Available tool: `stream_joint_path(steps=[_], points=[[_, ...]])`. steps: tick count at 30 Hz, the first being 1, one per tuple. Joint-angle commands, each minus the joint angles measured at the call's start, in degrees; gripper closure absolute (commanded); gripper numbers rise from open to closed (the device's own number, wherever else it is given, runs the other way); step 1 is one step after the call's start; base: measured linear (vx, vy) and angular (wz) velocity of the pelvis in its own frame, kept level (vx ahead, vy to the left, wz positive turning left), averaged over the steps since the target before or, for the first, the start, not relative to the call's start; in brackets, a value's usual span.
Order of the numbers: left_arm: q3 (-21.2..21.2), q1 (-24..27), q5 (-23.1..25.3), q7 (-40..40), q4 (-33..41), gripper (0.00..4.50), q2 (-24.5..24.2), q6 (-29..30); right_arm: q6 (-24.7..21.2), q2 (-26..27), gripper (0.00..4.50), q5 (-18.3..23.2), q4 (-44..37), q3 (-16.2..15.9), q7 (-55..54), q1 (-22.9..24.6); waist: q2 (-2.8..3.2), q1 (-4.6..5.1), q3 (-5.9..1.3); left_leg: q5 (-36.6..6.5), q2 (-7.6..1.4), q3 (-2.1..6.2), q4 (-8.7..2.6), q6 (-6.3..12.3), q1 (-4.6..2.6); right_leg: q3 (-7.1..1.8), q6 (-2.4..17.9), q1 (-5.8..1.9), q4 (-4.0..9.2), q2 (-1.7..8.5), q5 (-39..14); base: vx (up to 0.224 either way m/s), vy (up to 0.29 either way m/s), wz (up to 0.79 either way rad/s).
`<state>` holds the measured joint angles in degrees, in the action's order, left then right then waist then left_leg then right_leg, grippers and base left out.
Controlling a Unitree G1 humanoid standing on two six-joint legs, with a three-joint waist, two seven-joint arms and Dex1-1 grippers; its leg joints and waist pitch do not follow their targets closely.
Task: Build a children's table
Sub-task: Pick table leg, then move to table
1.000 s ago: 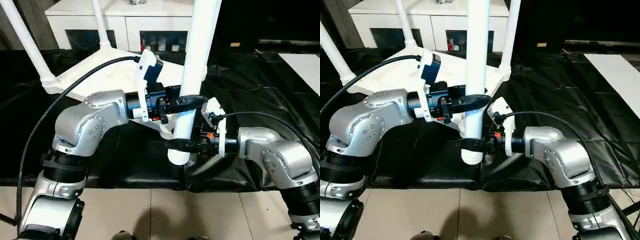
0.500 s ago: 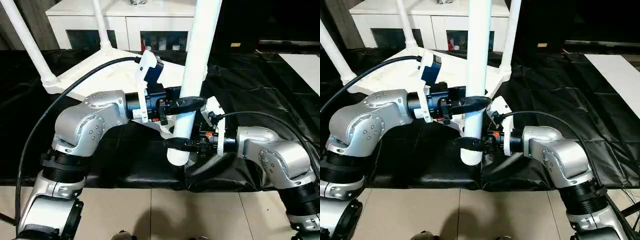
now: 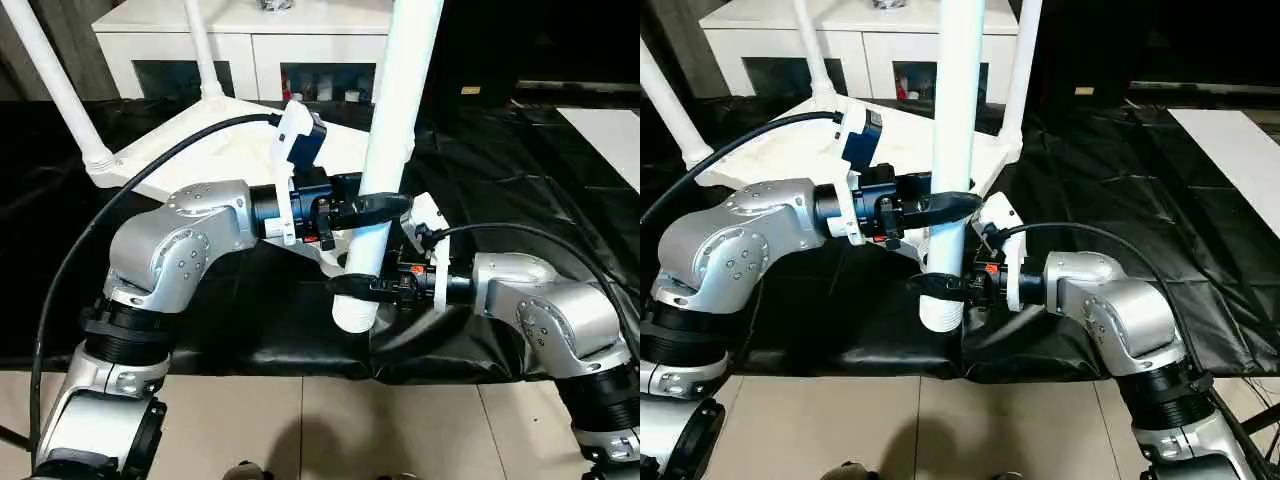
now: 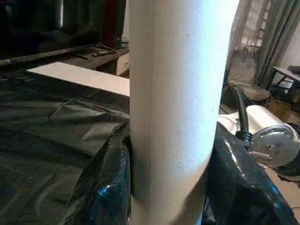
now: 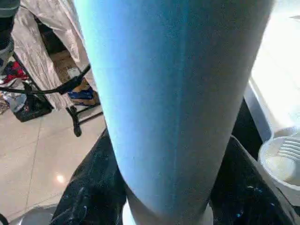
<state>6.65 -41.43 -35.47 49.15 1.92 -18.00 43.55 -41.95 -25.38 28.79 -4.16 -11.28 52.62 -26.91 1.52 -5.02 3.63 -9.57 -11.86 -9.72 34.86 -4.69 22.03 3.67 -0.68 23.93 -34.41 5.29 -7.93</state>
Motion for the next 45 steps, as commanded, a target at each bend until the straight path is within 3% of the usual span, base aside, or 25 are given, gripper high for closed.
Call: stream_joint_path(steps=[1, 8, 11, 13, 14, 15, 16, 18, 19, 22, 25, 27, 29, 33, 35, 36, 37, 38, 39, 40, 41, 42, 43, 44, 45], points=[[-0.62, -0.50, 4.63, -4.82, -2.08, 1.98, -0.91, -0.51, 1.20, 0.64, 2.59, -0.99, 0.46, 1.56, -2.67, 0.09, -0.53, 0.14, -4.66, -13.41, -0.18, -0.21, -4.00, -0.59, -0.75, -1.45, 8.62, -3.02, 4.03, 1.53, -21.33, 0.000, 0.000, 0.00], [-5.61, 2.22, 1.22, -6.32, 0.10, 1.44, -0.15, -0.58, 4.16, 5.20, 2.63, -2.88, 1.50, 6.29, -12.59, 1.25, -0.33, 0.24, -4.75, -13.83, -0.05, -0.22, -4.02, -1.31, -0.93, -1.34, 8.38, -2.81, 4.10, 1.52, -21.77, 0.000, 0.000, 0.00], [-7.78, 2.75, 2.29, -10.23, -0.34, 1.11, 0.78, -2.67, 5.47, 6.14, 2.64, -4.19, 1.76, 7.43, -15.61, 1.80, -0.17, 0.33, -4.77, -14.47, -0.06, -0.19, -4.06, -1.49, -0.91, -1.34, 8.46, -2.86, 4.01, 1.44, -20.60, 0.000, 0.000, 0.00], [-8.60, 4.35, 4.87, -13.61, 0.06, 1.06, 1.08, -5.41, 8.57, 7.35, 2.64, -6.70, 3.09, 9.18, -20.49, 2.02, 0.23, 0.35, -4.73, -14.70, -0.10, -0.13, -4.14, -1.64, -0.91, -1.34, 8.29, -2.78, 4.08, 1.48, -20.55, 0.000, 0.000, 0.00], [-8.36, 5.96, 8.46, -17.92, 0.32, 0.94, 1.46, -7.09, 11.29, 8.06, 2.64, -9.91, 4.50, 10.54, -26.02, 1.78, 0.08, 0.50, -4.69, -14.79, -0.15, -0.10, -4.19, -1.96, -0.89, -1.35, 7.88, -2.72, 4.19, 1.50, -20.71, 0.000, 0.000, 0.00], [-7.87, 7.15, 11.84, -22.04, 0.53, 0.94, 1.76, -7.78, 14.52, 7.93, 2.64, -12.55, 5.02, 10.17, -28.09, 1.57, 0.03, 0.57, -4.68, -14.76, -0.11, -0.09, -4.24, -2.17, -0.85, -1.30, 7.64, -2.80, 4.15, 1.45, -20.92, 0.000, 0.000, 0.00], [-7.87, 7.15, 11.84, -22.04, 0.53, 0.94, 1.76, -7.78, 14.52, 7.93, 2.64, -12.55, 5.02, 10.17, -28.09, 1.57, 0.16, 0.55, -4.71, -15.28, -0.16, -0.13, -4.19, -2.46, -1.11, -1.33, 6.95, -2.66, 4.29, 1.44, -21.54, 0.000, 0.000, 0.00], [-7.79, 10.42, 17.33, -29.30, 1.75, 0.94, 2.56, -9.68, 20.30, 7.35, 2.64, -20.16, 3.63, 8.74, -35.06, 3.08, 0.22, 0.67, -4.64, -15.00, -0.03, -0.13, -4.23, -2.58, -0.82, -1.31, 5.81, -2.78, 4.38, 1.34, -22.17, 0.000, 0.000, 0.00], [-8.06, 12.73, 19.03, -31.31, 2.87, 0.94, 2.98, -11.90, 20.80, 7.97, 2.64, -21.07, 2.19, 8.98, -36.75, 4.75, 0.08, 0.68, -4.63, -15.06, 0.12, -0.22, -4.16, -2.61, -0.91, -1.27, 5.09, -2.68, 4.57, 1.23, -22.79, 0.000, 0.000, 0.00], [-10.23, 22.39, 24.70, -40.05, 6.48, 0.94, 6.69, -20.37, 19.29, 13.72, 2.64, -17.95, -4.33, 11.34, -39.65, 13.29, 0.01, 0.89, -4.79, -14.92, -0.12, -0.13, -4.36, -0.89, -0.60, -1.35, 4.20, -2.80, 4.83, 1.26, -21.35, 0.000, 0.000, 0.00], [-10.43, 28.33, 26.37, -43.19, 9.17, 0.94, 9.21, -22.99, 19.95, 16.75, 2.64, -16.85, -6.34, 11.29, -41.50, 17.61, 0.08, 1.50, -4.92, -16.55, -0.31, 0.13, -4.69, -0.27, -0.47, -1.24, 5.52, -2.69, 4.64, 1.06, -19.67, 0.000, 0.000, 0.00], [-9.29, 30.89, 27.76, -43.79, 9.95, 0.94, 9.45, -25.22, 22.39, 17.70, 2.64, -17.01, -6.43, 9.93, -41.47, 19.79, 0.16, 1.89, -4.51, -19.26, -0.34, 0.16, -4.92, -0.20, -0.49, -1.20, 5.13, -2.41, 5.00, 1.01, -22.08, 0.000, 0.000, 0.00], [-8.20, 31.80, 30.02, -44.51, 9.26, 0.94, 8.99, -29.37, 25.02, 18.96, 2.64, -16.15, -5.95, 9.62, -41.27, 20.74, 0.11, 2.20, -4.09, -22.72, -0.10, 0.22, -4.92, -0.16, -0.77, -1.06, 3.16, -1.93, 5.75, 1.01, -27.51, 0.000, 0.000, 0.00], [-8.80, 32.27, 30.97, -47.15, 8.61, 0.94, 10.76, -31.58, 27.22, 19.76, 2.64, -16.95, -4.90, 9.20, -41.54, 21.09, 0.15, 2.65, -3.66, -26.21, 0.20, 0.42, -4.76, -0.61, -1.18, -0.53, -0.06, -1.42, 6.95, 1.05, -35.13, 0.000, 0.000, 0.00], [-8.80, 32.27, 30.97, -47.15, 8.61, 0.94, 10.76, -31.58, 27.22, 19.76, 2.64, -16.95, -4.90, 9.20, -41.54, 21.09, 0.38, 3.39, -3.26, -32.73, 0.36, 0.94, -4.74, -1.40, -2.65, 0.52, -2.28, -1.37, 7.93, 0.68, -41.93, 0.000, 0.000, 0.00], [-8.80, 32.27, 30.97, -47.15, 8.61, 0.94, 10.76, -31.58, 27.22, 19.76, 2.64, -16.95, -4.90, 9.20, -41.54, 21.09, 0.44, 3.78, -3.08, -34.33, 0.37, 1.13, -4.83, -1.40, -2.88, 0.96, -2.70, -1.53, 8.29, 0.50, -42.94, 0.000, 0.000, 0.00], [-8.80, 32.27, 30.97, -47.15, 8.61, 0.94, 10.76, -31.58, 27.22, 19.76, 2.64, -16.95, -4.90, 9.20, -41.54, 21.09, 0.91, 4.53, -2.65, -38.93, 0.05, 1.68, -5.16, -1.28, -3.96, 2.23, -2.61, -1.87, 9.06, -0.10, -43.29, 0.000, 0.000, 0.00], [-8.80, 32.27, 30.97, -47.15, 8.61, 0.94, 10.76, -31.58, 27.22, 19.76, 2.64, -16.95, -4.90, 9.20, -41.54, 21.09, 1.31, 5.49, -2.03, -43.83, -0.58, 2.24, -5.94, -0.73, -4.51, 4.53, -2.77, -3.41, 9.79, -0.99, -41.47, 0.000, 0.000, 0.00], [-8.80, 32.27, 30.97, -47.15, 8.61, 0.94, 10.76, -31.58, 27.22, 19.76, 2.64, -16.95, -4.90, 9.20, -41.54, 21.09, 2.31, 5.21, -1.60, -48.21, -1.84, 2.81, -7.79, -0.66, -3.90, 4.47, -1.61, -5.06, 7.06, -1.06, -37.67, 0.000, 0.000, 0.00], [-8.80, 32.27, 30.97, -47.15, 8.61, 0.94, 10.76, -31.58, 27.22, 19.76, 2.64, -16.95, -4.90, 9.20, -41.54, 21.09, 3.26, 3.04, -1.59, -55.79, -4.27, 2.04, -12.16, -0.96, 0.32, 3.09, 2.21, -9.60, -5.59, -0.39, -21.52, 0.000, 0.000, 0.00], [-9.06, 32.45, 31.51, -47.91, 8.46, 0.94, 11.09, -32.32, 27.62, 19.99, 2.64, -17.49, -4.90, 9.42, -41.74, 21.22, 1.82, 1.97, -1.22, -55.86, -5.01, 0.49, -12.62, 0.80, -1.61, 0.10, 2.08, -8.06, -7.44, -0.22, -20.05, 0.000, 0.000, 0.00], [-8.94, 32.79, 31.91, -47.95, 7.95, 0.94, 11.37, -32.77, 28.01, 19.96, 2.64, -17.75, -4.94, 9.31, -40.80, 21.30, 0.71, 2.12, -1.41, -52.04, -3.83, 0.14, -9.73, 0.24, -3.80, -2.29, 0.69, -6.80, -4.87, 0.44, -31.81, 0.034, -0.074, -0.03], [-8.84, 33.02, 32.16, -47.90, 7.57, 0.94, 11.56, -33.11, 28.32, 19.90, 2.64, -17.93, -4.97, 9.19, -40.11, 21.35, -0.84, 2.65, -0.30, -34.61, 1.63, -0.85, 4.65, -0.31, -9.04, -2.61, -0.18, 0.73, 9.90, 6.16, -69.40, 0.085, -0.060, -0.12], [-8.64, 33.29, 32.66, -47.95, 7.15, 0.94, 11.54, -33.96, 28.96, 19.55, 2.64, -18.51, -5.00, 8.81, -39.88, 21.36, -1.57, 1.85, -1.90, -17.06, 1.76, 1.23, 6.13, 3.58, -2.87, -6.85, 2.00, -6.23, 9.10, 8.67, -70.59, 0.085, -0.060, -0.12], [-8.56, 33.36, 32.85, -47.98, 6.96, 0.94, 11.50, -34.20, 29.09, 19.48, 2.64, -18.56, -4.96, 8.72, -39.80, 21.36, -2.01, 1.29, -1.73, -14.27, 1.58, 1.86, 4.96, 4.30, -0.17, -6.82, 2.73, -8.64, 8.18, 8.49, -66.70, 0.078, 0.028, -0.14]])
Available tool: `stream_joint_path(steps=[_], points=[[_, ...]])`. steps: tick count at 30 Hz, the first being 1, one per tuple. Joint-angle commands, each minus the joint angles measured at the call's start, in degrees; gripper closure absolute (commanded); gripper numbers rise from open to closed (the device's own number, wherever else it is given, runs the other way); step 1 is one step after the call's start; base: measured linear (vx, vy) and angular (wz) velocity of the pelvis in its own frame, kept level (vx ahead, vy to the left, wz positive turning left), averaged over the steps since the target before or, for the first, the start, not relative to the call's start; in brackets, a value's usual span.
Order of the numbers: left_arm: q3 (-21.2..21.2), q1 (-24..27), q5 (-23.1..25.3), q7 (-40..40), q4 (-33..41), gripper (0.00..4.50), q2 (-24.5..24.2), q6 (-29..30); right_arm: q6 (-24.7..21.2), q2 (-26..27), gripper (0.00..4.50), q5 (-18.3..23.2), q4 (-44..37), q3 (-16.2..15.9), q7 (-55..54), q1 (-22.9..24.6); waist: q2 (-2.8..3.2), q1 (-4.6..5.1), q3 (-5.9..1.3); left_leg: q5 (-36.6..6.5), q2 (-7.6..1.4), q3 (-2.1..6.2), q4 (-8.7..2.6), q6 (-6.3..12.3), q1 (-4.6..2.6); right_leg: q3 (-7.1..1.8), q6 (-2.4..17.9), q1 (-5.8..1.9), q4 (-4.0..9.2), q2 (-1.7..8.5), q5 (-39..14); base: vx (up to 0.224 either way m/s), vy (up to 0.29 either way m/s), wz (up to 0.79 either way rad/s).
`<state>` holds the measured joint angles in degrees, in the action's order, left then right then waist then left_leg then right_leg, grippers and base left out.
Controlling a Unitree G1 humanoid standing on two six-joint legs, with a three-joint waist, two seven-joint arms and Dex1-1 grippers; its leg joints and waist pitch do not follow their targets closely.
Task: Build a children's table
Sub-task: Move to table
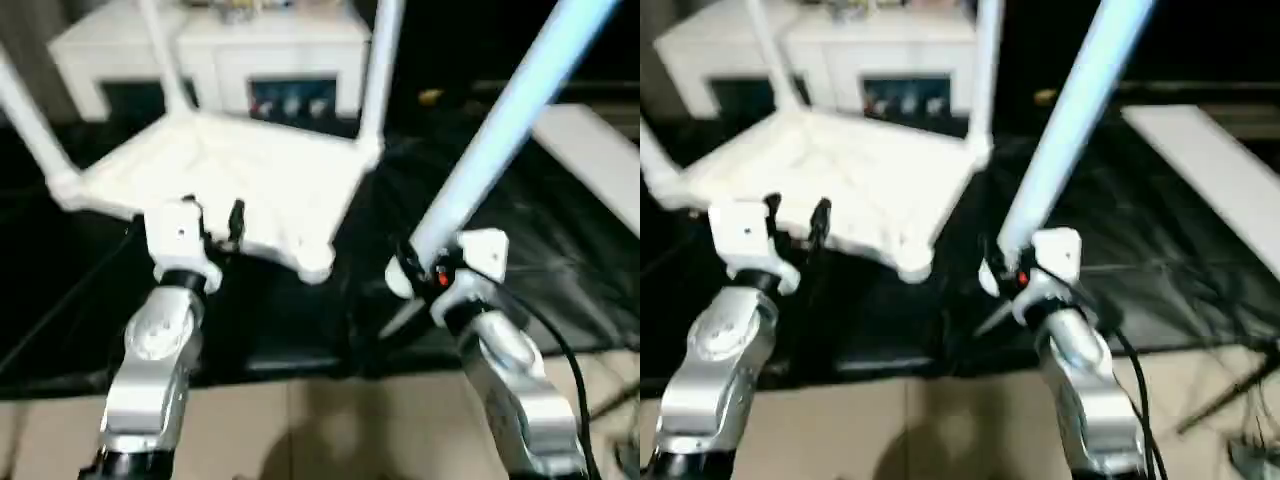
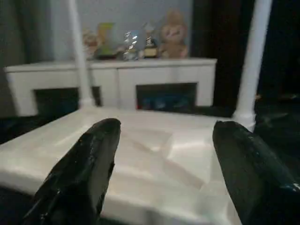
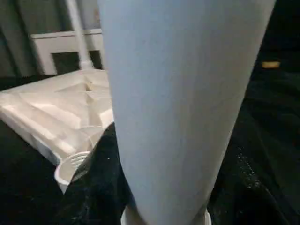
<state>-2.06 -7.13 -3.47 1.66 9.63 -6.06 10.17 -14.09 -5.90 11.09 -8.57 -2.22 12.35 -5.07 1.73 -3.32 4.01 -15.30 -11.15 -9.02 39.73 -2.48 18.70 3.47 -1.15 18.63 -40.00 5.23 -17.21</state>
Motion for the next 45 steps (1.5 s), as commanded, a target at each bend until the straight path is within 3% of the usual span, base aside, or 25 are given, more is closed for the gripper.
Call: stream_joint_path(steps=[1, 5, 6, 7, 9, 10, 11, 12, 13, 14, 15, 16, 17, 19, 22, 24, 25, 26, 27, 28, 29, 31, 33, 41, 45], points=[[0.27, -0.84, 1.13, -0.54, -1.02, 0.94, -0.50, -1.16, 1.40, -0.11, 2.64, -0.92, -0.48, -0.46, 0.57, -0.48, -1.33, -0.82, -2.83, -8.08, 0.47, 1.95, -2.56, 4.16, 4.41, -4.03, 4.38, -4.64, 12.64, 7.94, -49.22, 0.090, 0.036, 0.25], [0.47, -0.86, 1.44, -0.48, -2.39, 0.94, -0.47, -3.03, 2.96, -0.79, 2.64, -2.09, 0.89, -1.21, 0.65, -1.19, 2.46, 2.73, -3.64, -19.99, 0.60, 4.65, -8.72, 6.31, 0.64, 3.46, 9.41, -5.25, 10.61, 0.74, -24.63, 0.072, 0.040, 0.41], [0.51, -0.93, 1.53, -0.49, -2.58, 0.94, -0.47, -3.19, 2.90, -0.55, 2.64, -1.69, 1.06, -1.01, 0.70, -1.33, 3.08, 5.01, -2.67, -33.83, -3.10, 6.77, -11.27, 2.32, -5.35, 2.93, 9.89, -0.97, 7.11, -1.08, -16.29, 0.137, 0.063, 0.29], [0.41, -0.92, 1.61, -0.47, -2.62, 0.94, -0.43, -3.03, 2.57, -0.24, 2.64, -0.96, 1.22, -0.69, 0.92, -1.53, 3.27, 5.30, -3.58, -39.88, -4.96, 9.01, -13.16, 1.38, -7.73, 1.91, 7.83, 0.25, 3.81, -1.01, -6.43, 0.153, 0.065, 0.09], [0.11, -0.73, 1.98, -0.82, -2.59, 0.94, -0.27, -2.75, 3.16, -0.48, 2.64, -1.20, 1.49, -0.99, 1.47, -1.66, 1.99, 5.93, -2.75, -38.66, -4.79, 9.69, -13.93, 6.62, -7.28, 0.47, 3.57, 1.03, 2.86, 0.19, -1.24, 0.149, 0.049, 0.05], [-0.07, -0.59, 1.97, -0.84, -2.71, 0.94, -0.22, -2.96, 3.37, -0.68, 2.64, -1.52, 1.55, -1.43, 1.97, -1.62, 0.48, 5.88, -2.85, -34.74, -1.69, 6.81, -12.49, 8.24, -6.22, -0.82, 4.45, -0.46, 6.66, 1.60, -0.60, 0.160, -0.019, 0.12], [-0.16, -0.51, 1.92, -0.82, -2.81, 0.94, -0.20, -3.12, 3.44, -0.79, 2.64, -1.70, 1.57, -1.71, 2.28, -1.58, -0.35, 5.00, -2.70, -30.42, 1.05, 4.09, -10.25, 8.54, -3.87, -3.03, 6.64, -2.82, 9.40, 2.96, -4.87, 0.160, -0.019, 0.12], [-0.18, -0.57, 1.98, -0.87, -3.02, 0.94, -0.26, -3.20, 3.53, -0.75, 2.64, -1.80, 1.71, -1.79, 2.37, -1.64, -2.46, 3.08, -4.06, -13.78, 5.28, 1.82, -2.24, 9.83, 1.77, -9.08, 12.61, -10.44, 12.86, 6.45, -16.95, 0.202, -0.016, 0.11], [-0.19, -0.58, 2.03, -0.88, -3.10, 0.94, -0.30, -3.24, 3.44, -0.63, 2.64, -1.66, 1.77, -1.74, 2.42, -1.66, -1.65, 1.47, -4.43, -6.92, 4.14, 2.97, 1.09, 10.10, 4.34, -11.13, 14.85, -12.48, 13.92, 9.82, -20.00, 0.210, 0.032, 0.06], [-0.19, -0.59, 2.07, -0.86, -3.18, 0.94, -0.33, -3.36, 3.37, -0.51, 2.64, -1.50, 1.88, -1.68, 2.48, -1.70, -1.20, 0.87, -4.94, 1.51, 2.33, 4.48, 2.51, 8.16, 7.79, -10.18, 19.13, -12.65, 12.85, 8.50, -10.28, 0.210, 0.032, 0.06], [-0.23, -0.61, 2.12, -0.84, -3.40, 0.94, -0.36, -3.70, 3.55, -0.51, 2.64, -1.51, 2.10, -1.80, 2.58, -1.76, -0.82, 0.84, -4.76, 4.60, 2.22, 4.39, 0.93, 8.24, 8.42, -8.10, 18.55, -12.50, 12.46, 6.45, -6.88, 0.180, 0.033, 0.03], [-0.33, -0.63, 2.26, -0.90, -3.57, 0.94, -0.43, -3.89, 4.10, -0.79, 2.64, -2.09, 2.33, -2.38, 2.89, -1.84, 1.24, 1.19, -5.76, 12.61, 2.41, 3.51, -5.13, 9.48, 5.61, -2.38, 14.23, -10.52, 10.88, -0.11, -3.53, 0.211, 0.042, 0.04], [-0.41, -0.65, 2.21, -0.90, -3.68, 0.94, -0.45, -4.01, 4.29, -0.87, 2.64, -2.34, 2.47, -2.64, 3.02, -1.87, 3.30, 3.14, -4.74, 5.92, 0.38, 7.07, -8.62, 15.01, -1.06, 1.63, 8.49, -4.52, 7.73, -4.70, -7.87, 0.211, 0.042, 0.04], [-0.36, -0.75, 2.27, -0.75, -3.95, 0.94, -0.61, -4.11, 4.49, -0.86, 2.64, -2.53, 2.68, -2.86, 3.06, -2.01, 3.21, 5.59, -6.99, 1.90, -6.75, 14.35, -7.73, 29.62, -8.36, 0.02, 0.49, 4.26, -2.73, -2.19, -9.57, 0.235, 0.018, 0.03], [-0.17, -0.85, 2.40, -0.29, -4.15, 0.94, -0.62, -4.39, 4.45, -0.69, 2.64, -2.22, 2.78, -2.66, 2.86, -2.14, 1.83, 4.90, -5.31, 1.44, -4.39, 9.55, -9.63, 27.31, -4.63, -0.56, -4.22, 6.92, -4.75, -1.48, 1.64, 0.190, 0.013, 0.01], [0.29, -1.02, 2.33, 0.20, -4.42, 0.94, -0.63, -4.57, 4.07, -0.60, 2.64, -1.98, 2.83, -2.29, 2.62, -2.14, -0.54, 4.30, -3.90, -8.13, -1.28, 5.58, -10.78, 22.29, -2.48, -2.19, 0.82, 5.13, 1.64, 0.05, 8.44, 0.161, -0.010, -0.01], [0.49, -1.06, 2.26, 0.35, -4.52, 0.94, -0.72, -4.56, 3.93, -0.49, 2.64, -2.01, 2.89, -2.11, 2.65, -2.15, -3.60, 2.57, -2.68, -18.49, 4.28, 1.58, -6.75, 15.36, 0.51, -7.54, 0.25, 1.21, 9.93, 2.19, -14.35, 0.145, -0.102, 0.13], [0.91, -0.90, 0.39, 2.50, -4.66, 0.94, -0.53, -4.99, 3.84, -0.47, 2.64, -1.86, 2.88, -1.85, 2.78, -2.09, -2.84, 1.45, -4.10, -8.91, 6.54, 2.60, 2.22, 11.09, 0.03, -13.23, 3.63, -1.20, 13.31, 7.97, -36.86, 0.145, -0.102, 0.13], [1.55, -0.71, -0.87, 4.70, -4.57, 0.94, -0.82, -4.67, 3.80, -0.58, 2.64, -1.63, 2.78, -1.72, 3.11, -2.01, -3.46, 1.36, -4.63, -4.08, 6.03, 3.99, 2.52, 9.00, 2.46, -13.93, 6.00, -3.41, 12.06, 7.90, -33.59, 0.160, -0.092, 0.12], [2.78, -0.35, -3.30, 9.01, -4.40, 0.94, -1.40, -4.03, 3.76, -0.79, 2.64, -1.19, 2.59, -1.47, 3.77, -1.85, -2.32, 0.25, -5.44, 4.22, 5.84, 5.59, 1.50, 6.08, 4.73, -13.19, 8.85, -5.35, 8.78, 6.59, -12.53, 0.165, -0.019, 0.11], [4.09, 0.06, -5.33, 13.58, -4.32, 0.94, -2.30, -4.19, 3.60, -1.17, 2.64, -0.63, 2.43, -1.34, 4.52, -1.74, -2.13, 0.44, -5.06, 12.84, 4.45, 6.24, -0.16, 4.12, 5.11, -11.90, 12.67, -4.19, 6.20, 5.48, 19.97, 0.165, -0.019, 0.11], [6.02, 1.01, -9.38, 22.39, -3.89, 0.94, -4.26, -5.24, 3.15, -2.19, 2.64, 0.52, 2.14, -1.24, 6.13, -1.61, 0.80, -0.01, -5.89, 29.85, 2.55, 5.44, -4.79, 2.91, 3.38, -6.10, 10.04, -0.97, 2.27, -0.80, 47.28, 0.039, -0.004, 0.10], [7.77, 1.43, -13.84, 31.42, -3.13, 0.75, -6.91, -3.00, 2.68, -3.64, 2.64, 1.51, 1.83, -1.24, 8.33, -1.49, 1.59, -0.17, -6.68, 36.03, -0.65, 6.79, -3.53, 2.91, 0.72, -5.40, 9.51, 1.61, 1.57, -0.99, 39.23, 0.029, 0.023, 0.01], [13.89, -8.53, -11.78, 50.21, -12.20, 0.19, -16.94, -0.56, -0.35, -11.66, 2.64, 5.46, -0.15, -1.89, 21.16, -0.25, 0.91, -0.73, -3.35, -15.87, -0.48, 2.88, -8.63, -1.34, 0.61, -6.49, 12.18, 1.61, 7.80, 1.58, -8.10, -0.027, 0.030, 0.06], [17.60, -15.06, -7.92, 56.04, -20.44, 0.17, -19.11, -3.50, -0.41, -15.00, 2.64, 5.85, -0.69, -2.78, 25.03, 0.20, 0.57, -0.27, -3.57, -15.71, -0.85, 2.72, -9.61, -1.63, 0.36, -6.62, 9.32, 0.80, 8.94, 2.76, -17.66, -0.074, 0.008, 0.01]])
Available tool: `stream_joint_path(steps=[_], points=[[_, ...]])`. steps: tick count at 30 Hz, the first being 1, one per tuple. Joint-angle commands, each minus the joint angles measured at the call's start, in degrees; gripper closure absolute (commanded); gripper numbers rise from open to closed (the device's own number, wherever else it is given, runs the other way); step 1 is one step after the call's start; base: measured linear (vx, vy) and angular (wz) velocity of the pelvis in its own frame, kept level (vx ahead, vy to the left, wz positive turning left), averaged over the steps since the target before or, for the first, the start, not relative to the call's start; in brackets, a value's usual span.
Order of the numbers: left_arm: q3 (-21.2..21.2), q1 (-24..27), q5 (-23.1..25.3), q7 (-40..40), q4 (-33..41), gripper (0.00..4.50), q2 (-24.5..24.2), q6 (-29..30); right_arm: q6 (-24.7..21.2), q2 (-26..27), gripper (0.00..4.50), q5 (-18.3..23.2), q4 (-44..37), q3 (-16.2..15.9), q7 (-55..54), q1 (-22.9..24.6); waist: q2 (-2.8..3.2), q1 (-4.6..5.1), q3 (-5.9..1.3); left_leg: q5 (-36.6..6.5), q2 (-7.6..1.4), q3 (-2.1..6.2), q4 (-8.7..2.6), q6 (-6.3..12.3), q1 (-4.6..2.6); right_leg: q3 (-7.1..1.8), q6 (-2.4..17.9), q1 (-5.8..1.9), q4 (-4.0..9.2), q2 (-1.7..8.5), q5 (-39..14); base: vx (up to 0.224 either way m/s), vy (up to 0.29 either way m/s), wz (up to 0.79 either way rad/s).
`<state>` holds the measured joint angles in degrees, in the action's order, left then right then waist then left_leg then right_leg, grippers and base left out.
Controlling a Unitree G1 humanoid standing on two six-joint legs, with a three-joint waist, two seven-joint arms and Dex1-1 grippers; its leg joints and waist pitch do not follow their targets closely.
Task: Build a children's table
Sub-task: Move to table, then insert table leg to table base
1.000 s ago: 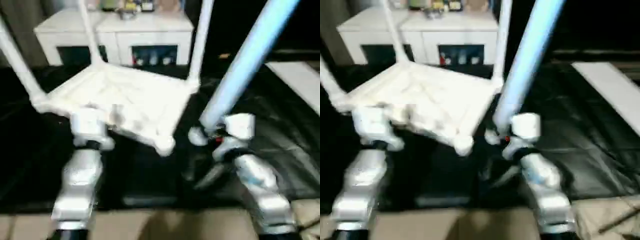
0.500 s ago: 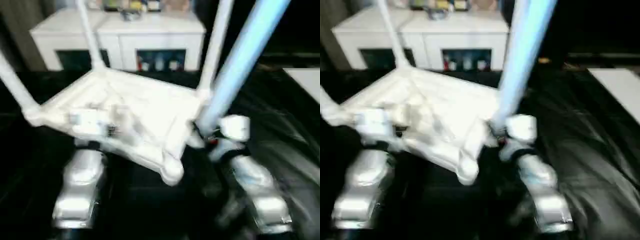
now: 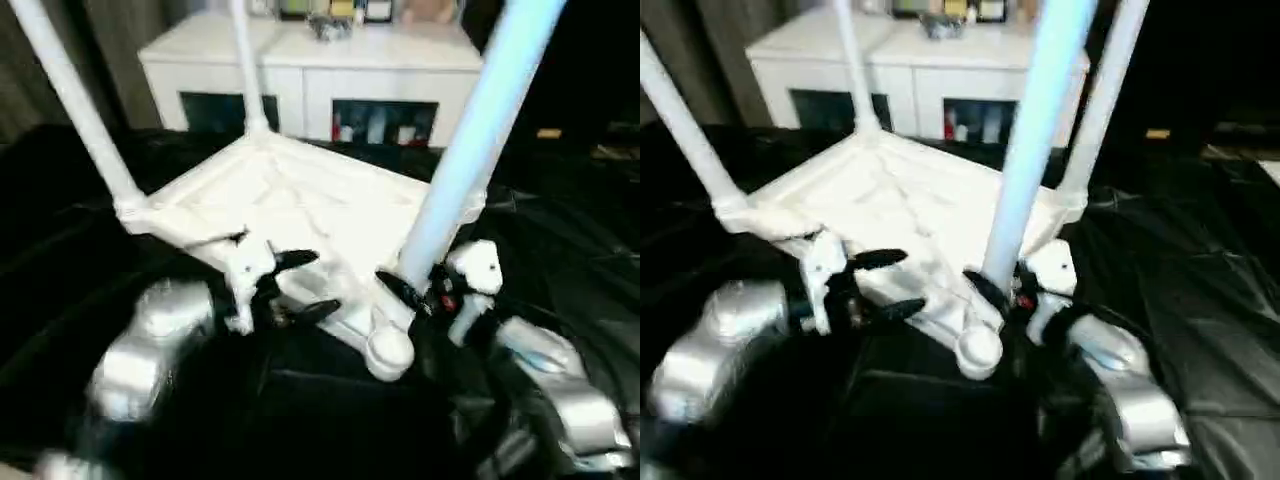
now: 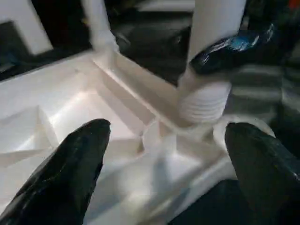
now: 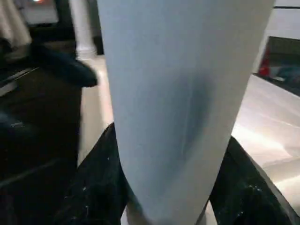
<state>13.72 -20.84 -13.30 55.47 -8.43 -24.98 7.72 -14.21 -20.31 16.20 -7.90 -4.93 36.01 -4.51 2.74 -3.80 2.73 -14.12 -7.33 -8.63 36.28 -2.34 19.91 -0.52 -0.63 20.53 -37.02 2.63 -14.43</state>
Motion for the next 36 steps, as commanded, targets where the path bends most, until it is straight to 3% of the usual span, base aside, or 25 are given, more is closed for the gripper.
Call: stream_joint_path(steps=[1, 2, 4, 5, 7, 10, 11, 14, 16, 17, 21, 31, 32, 36], points=[[2.21, -2.11, 2.24, 2.84, -3.31, 0.17, -0.31, -1.31, -0.23, -0.96, 2.64, 0.77, -1.39, -0.15, 1.70, -0.32, -0.34, 0.32, -2.78, -11.98, -4.86, 2.26, -6.04, -0.91, -0.44, -2.38, 9.99, -1.36, 5.48, 5.31, -12.43, 0.000, 0.000, 0.00], [2.89, -3.36, 2.53, 4.47, -4.83, 0.17, -0.33, -1.34, -0.18, -1.41, 2.64, 0.88, -1.40, -0.09, 1.97, -0.27, -0.21, 0.55, -2.75, -11.83, -4.81, 1.99, -5.98, -0.16, -0.31, -2.15, 11.16, -1.11, 5.44, 5.24, -9.88, 0.000, 0.000, 0.00], [5.24, -7.14, 5.86, 6.81, -10.60, 0.17, -0.40, -3.00, 0.02, -2.35, 2.64, 0.64, -1.84, 0.30, 2.48, -0.08, -0.46, 0.95, -2.64, -13.41, -4.56, 1.80, -5.90, 0.03, 0.06, -2.09, 11.94, -1.15, 5.56, 5.29, -10.91, 0.000, 0.000, 0.00], [5.24, -7.14, 5.86, 6.81, -10.61, 0.17, -0.40, -3.00, 0.02, -2.35, 2.64, 0.64, -1.84, 0.30, 2.48, -0.08, -0.35, 1.08, -2.76, -13.47, -4.58, 1.71, -5.80, 0.15, -0.09, -2.06, 12.01, -1.01, 5.67, 5.33, -11.31, 0.000, 0.000, 0.00], [6.63, -9.12, 7.94, 7.52, -14.56, 0.17, -0.55, -5.13, 0.01, -2.50, 2.64, 0.75, -2.20, 0.99, 2.40, 0.05, -0.40, 1.37, -2.76, -12.49, -4.66, 1.76, -5.77, 0.65, 0.27, -1.94, 12.59, -1.23, 5.62, 5.53, -9.85, 0.000, 0.000, 0.00], [9.30, -12.95, 10.61, 11.63, -22.02, 0.17, -1.03, -8.79, -0.16, -3.44, 2.64, 1.27, -2.96, 1.60, 3.23, 0.60, -0.40, 1.62, -3.00, -10.92, -4.71, 1.59, -5.51, 1.69, 0.17, -1.70, 13.81, -1.16, 5.55, 5.56, -6.91, 0.000, 0.000, 0.00], [9.82, -13.62, 11.31, 12.25, -23.11, 0.17, -1.28, -9.57, -0.17, -3.59, 2.64, 1.23, -3.13, 1.59, 3.32, 0.76, -0.09, 1.54, -3.25, -9.33, -4.85, 1.57, -5.35, 2.12, 0.18, -1.61, 14.57, -1.30, 5.24, 5.74, -4.07, 0.000, 0.000, 0.00], [10.09, -15.70, 12.53, 12.28, -26.44, 0.54, -1.16, -11.81, -0.14, -4.07, 2.64, 1.10, -3.41, 1.49, 3.73, 1.06, -0.21, 1.48, -3.55, -5.08, -5.04, 1.47, -5.02, 3.80, 0.55, -1.25, 16.60, -1.67, 4.58, 5.92, 4.04, 0.000, 0.000, 0.00], [10.20, -16.40, 12.85, 13.07, -27.77, 0.57, -1.13, -12.76, -0.09, -4.32, 2.64, 1.10, -3.54, 1.41, 3.91, 1.26, -0.15, 1.40, -3.69, -3.83, -5.23, 1.46, -4.94, 4.71, 0.56, -1.00, 17.64, -1.73, 4.29, 5.98, 6.98, 0.000, 0.000, 0.00], [10.64, -17.63, 14.21, 13.61, -30.19, 0.80, -1.17, -15.18, 0.03, -4.45, 2.64, 0.95, -3.32, 1.25, 3.93, 1.15, -0.16, 1.34, -3.79, -2.96, -5.25, 1.43, -4.84, 5.29, 0.60, -0.92, 17.98, -1.78, 4.16, 5.98, 8.40, 0.000, 0.000, 0.00], [10.32, -19.23, 14.60, 13.57, -33.25, 0.96, -0.19, -18.69, 0.00, -4.49, 2.64, 0.89, -3.13, 0.99, 4.06, 0.83, -0.18, 1.29, -3.66, -3.75, -5.45, 1.43, -4.96, 5.77, 0.63, -0.77, 18.71, -1.76, 4.15, 6.13, 8.41, 0.000, 0.000, 0.00], [12.78, -21.02, 16.94, 17.69, -37.05, 1.83, 0.86, -21.68, 0.45, -4.61, 2.64, -0.26, -2.91, -0.10, 4.42, 0.61, -0.24, 0.93, -3.29, -7.10, -5.78, 1.15, -5.38, 4.10, 0.41, -1.01, 18.44, -1.60, 4.62, 6.45, 3.38, 0.000, 0.000, 0.00], [13.09, -21.55, 17.64, 17.97, -38.32, 1.93, 1.19, -22.76, 0.51, -4.61, 2.64, -0.35, -3.00, -0.18, 4.44, 0.67, -0.04, 0.86, -3.34, -7.11, -5.85, 1.09, -5.40, 3.90, 0.32, -0.99, 18.44, -1.51, 4.58, 6.44, 3.61, 0.000, 0.000, 0.00], [13.48, -22.53, 18.63, 18.15, -39.98, 2.19, 1.80, -23.99, 0.53, -4.48, 2.64, -0.41, -3.10, -0.21, 4.43, 0.73, -0.17, 0.80, -3.34, -7.04, -5.86, 0.99, -5.42, 3.74, 0.34, -1.02, 18.32, -1.55, 4.60, 6.43, 4.44, 0.000, 0.000, 0.00]])
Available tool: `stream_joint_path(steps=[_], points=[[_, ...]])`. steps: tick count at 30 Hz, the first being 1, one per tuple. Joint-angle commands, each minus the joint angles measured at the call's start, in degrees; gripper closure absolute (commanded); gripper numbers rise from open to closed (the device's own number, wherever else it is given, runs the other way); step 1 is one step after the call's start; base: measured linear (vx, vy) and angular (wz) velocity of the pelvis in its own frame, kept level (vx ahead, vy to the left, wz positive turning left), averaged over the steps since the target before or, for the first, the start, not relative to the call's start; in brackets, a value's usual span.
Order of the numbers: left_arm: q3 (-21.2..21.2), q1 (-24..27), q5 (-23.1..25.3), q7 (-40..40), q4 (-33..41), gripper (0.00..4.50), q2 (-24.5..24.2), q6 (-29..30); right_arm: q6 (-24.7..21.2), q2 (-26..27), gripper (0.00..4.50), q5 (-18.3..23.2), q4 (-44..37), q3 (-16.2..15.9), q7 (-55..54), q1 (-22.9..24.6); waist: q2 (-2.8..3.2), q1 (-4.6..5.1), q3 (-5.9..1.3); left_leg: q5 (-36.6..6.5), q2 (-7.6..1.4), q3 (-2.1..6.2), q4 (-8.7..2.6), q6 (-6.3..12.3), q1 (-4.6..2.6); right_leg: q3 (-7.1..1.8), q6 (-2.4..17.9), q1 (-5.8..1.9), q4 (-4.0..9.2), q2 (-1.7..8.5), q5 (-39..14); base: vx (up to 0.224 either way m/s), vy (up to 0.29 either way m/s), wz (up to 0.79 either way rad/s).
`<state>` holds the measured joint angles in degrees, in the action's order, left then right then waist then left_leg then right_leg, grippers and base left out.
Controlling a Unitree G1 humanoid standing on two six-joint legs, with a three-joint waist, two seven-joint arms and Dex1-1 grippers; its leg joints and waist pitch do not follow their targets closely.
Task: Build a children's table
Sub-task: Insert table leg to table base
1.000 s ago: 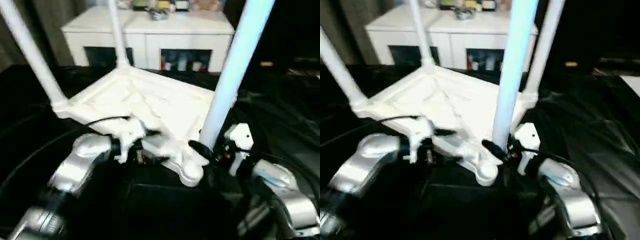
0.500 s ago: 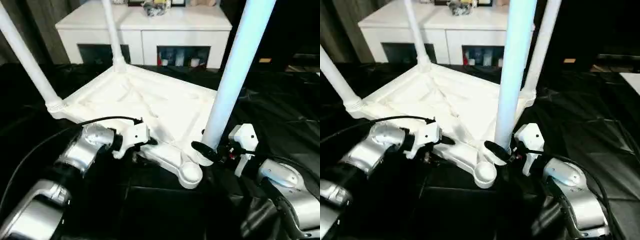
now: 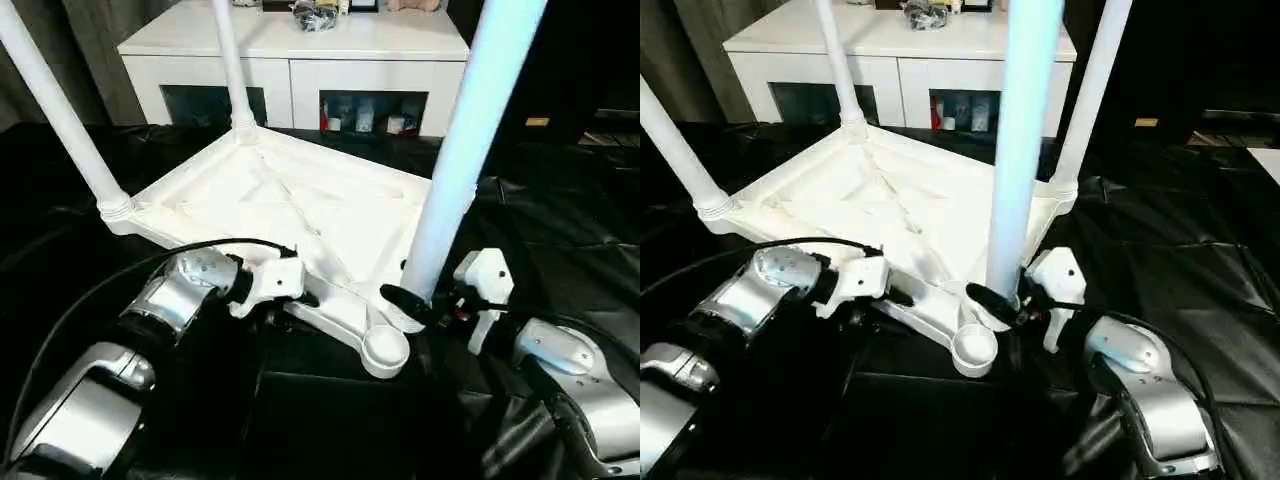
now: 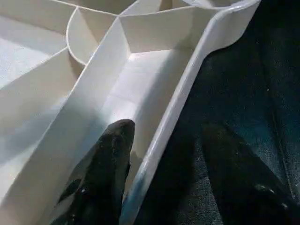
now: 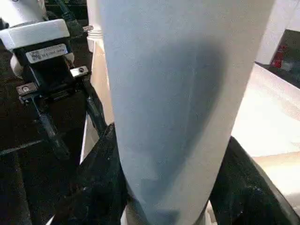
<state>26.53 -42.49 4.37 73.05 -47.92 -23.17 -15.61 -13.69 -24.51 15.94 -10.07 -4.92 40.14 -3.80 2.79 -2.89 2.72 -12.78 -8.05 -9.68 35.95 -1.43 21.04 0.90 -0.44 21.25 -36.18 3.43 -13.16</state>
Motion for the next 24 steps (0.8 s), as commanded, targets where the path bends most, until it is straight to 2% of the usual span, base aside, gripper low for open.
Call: stream_joint_path(steps=[1, 6, 10, 11, 16, 20, 21, 24], points=[[1.26, -1.25, 1.57, 1.16, -0.88, 2.23, 0.00, -0.72, 0.10, -0.24, 2.64, -0.26, -0.90, -0.30, 0.30, 0.02, -0.24, -0.17, -3.33, -8.32, -5.18, 2.06, -5.10, 2.86, -0.75, -2.45, 18.18, -2.31, 3.68, 5.68, 3.52, 0.000, 0.000, 0.00], [2.52, -1.87, 2.98, 3.66, -1.12, 2.60, -0.07, 0.11, 0.48, -0.22, 2.64, -0.61, -0.78, -0.71, 0.24, -0.04, -0.30, -0.20, -3.37, -7.39, -5.20, 2.04, -5.07, 3.20, -0.69, -2.48, 18.26, -2.37, 3.64, 5.76, 4.44, 0.000, 0.000, 0.00], [3.74, -1.44, 3.85, 7.70, 1.87, 2.90, -1.29, 5.16, 0.96, -0.20, 2.64, -1.02, -0.46, -0.86, 0.30, -0.09, -0.42, -0.22, -3.44, -5.94, -5.24, 1.98, -5.01, 4.01, -0.64, -2.42, 18.66, -2.38, 3.40, 5.80, 6.29, 0.000, 0.000, 0.00], [4.53, -0.96, 4.48, 8.92, 3.49, 2.96, -2.15, 7.70, 1.12, -0.18, 2.64, -1.19, -0.28, -0.89, 0.30, -0.13, -0.60, -0.17, -3.37, -5.91, -5.27, 1.98, -5.05, 4.26, -0.60, -2.42, 18.68, -2.37, 3.49, 5.82, 6.07, 0.000, 0.000, 0.00], [5.52, 0.63, 5.87, 10.32, 6.47, 3.31, -3.59, 11.42, 1.40, 0.04, 2.64, -1.39, 0.13, -0.93, 0.13, -0.46, -0.36, 0.14, -3.11, -7.17, -5.32, 2.01, -5.27, 4.00, -0.57, -2.44, 18.71, -2.31, 3.78, 5.81, 2.93, 0.000, 0.000, 0.00], [2.53, 3.65, 4.42, 4.92, 9.20, 3.69, -2.78, 16.46, 1.60, 0.89, 2.64, -1.59, 1.05, -0.40, -1.06, -1.26, -0.41, 0.42, -2.93, -9.32, -5.32, 1.98, -5.49, 3.04, -0.67, -2.48, 18.77, -2.15, 4.09, 5.72, -0.36, 0.000, 0.000, 0.00], [0.37, 4.91, 3.17, 1.29, 10.45, 3.69, -1.90, 18.73, 1.69, 1.24, 2.64, -1.78, 1.32, -0.03, -1.81, -1.57, -0.42, 0.49, -2.87, -9.67, -5.32, 1.99, -5.54, 2.96, -0.68, -2.48, 18.76, -2.11, 4.15, 5.73, -0.90, 0.000, 0.000, 0.00], [-0.90, 5.81, 2.76, -0.95, 12.07, 3.80, -1.55, 20.69, 1.73, 1.43, 2.64, -1.83, 1.53, 0.16, -2.09, -1.78, -0.51, 0.57, -2.78, -11.06, -5.25, 1.90, -5.62, 2.66, -0.73, -2.56, 18.20, -2.05, 4.47, 5.66, -3.97, 0.000, 0.000, 0.00]])
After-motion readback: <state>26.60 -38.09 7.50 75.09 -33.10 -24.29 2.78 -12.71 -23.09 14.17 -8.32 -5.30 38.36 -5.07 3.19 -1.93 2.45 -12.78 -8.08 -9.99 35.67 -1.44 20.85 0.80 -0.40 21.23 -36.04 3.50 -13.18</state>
